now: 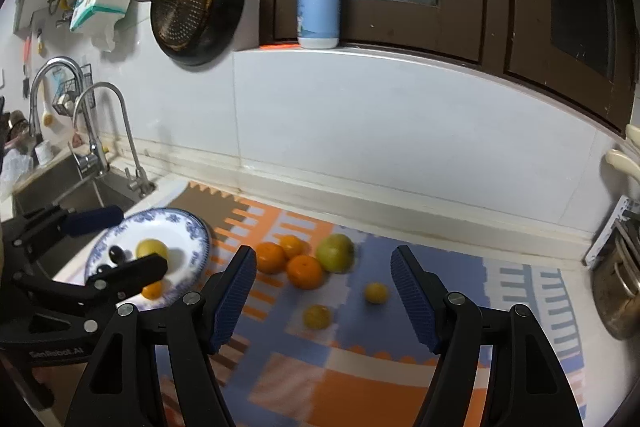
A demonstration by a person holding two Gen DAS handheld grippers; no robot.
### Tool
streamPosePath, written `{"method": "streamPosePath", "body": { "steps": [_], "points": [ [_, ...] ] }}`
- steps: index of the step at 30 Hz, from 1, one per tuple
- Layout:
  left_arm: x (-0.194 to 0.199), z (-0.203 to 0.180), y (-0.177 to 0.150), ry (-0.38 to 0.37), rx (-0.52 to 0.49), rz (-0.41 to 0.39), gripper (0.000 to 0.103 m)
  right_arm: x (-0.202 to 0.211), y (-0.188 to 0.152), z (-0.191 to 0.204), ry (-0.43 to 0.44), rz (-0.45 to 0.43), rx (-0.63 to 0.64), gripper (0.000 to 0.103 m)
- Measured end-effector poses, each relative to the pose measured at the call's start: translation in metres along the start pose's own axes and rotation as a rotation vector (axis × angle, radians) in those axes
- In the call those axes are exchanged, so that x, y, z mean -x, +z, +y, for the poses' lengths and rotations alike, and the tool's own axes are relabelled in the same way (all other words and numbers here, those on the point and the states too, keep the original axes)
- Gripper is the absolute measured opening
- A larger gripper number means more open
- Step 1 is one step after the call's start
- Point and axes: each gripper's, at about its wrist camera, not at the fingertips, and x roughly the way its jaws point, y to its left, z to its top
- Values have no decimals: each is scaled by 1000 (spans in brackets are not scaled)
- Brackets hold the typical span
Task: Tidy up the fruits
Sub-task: 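Withdraw both tools from the plate toward the fruit on the mat, then grasp a small brownish fruit with the left tool while the right tool grasps a small yellow-brown fruit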
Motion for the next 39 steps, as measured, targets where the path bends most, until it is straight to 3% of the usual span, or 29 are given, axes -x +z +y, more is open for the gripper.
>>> {"method": "streamPosePath", "body": {
  "steps": [8, 24, 31, 39],
  "points": [
    [-28, -28, 1, -48, -13, -3, 74, -11, -11, -30, 26, 23, 34, 70],
    [-92, -64, -20, -94, -117, 103, 72, -72, -45, -66, 117, 132, 82, 66],
    [-119, -59, -26, -122, -80, 183, 53, -100, -56, -70, 160, 186, 75, 59],
    [-136, -58, -28, -166, -57, 229, 44, -129, -58, -69, 210, 242, 52, 52]
  ]
}}
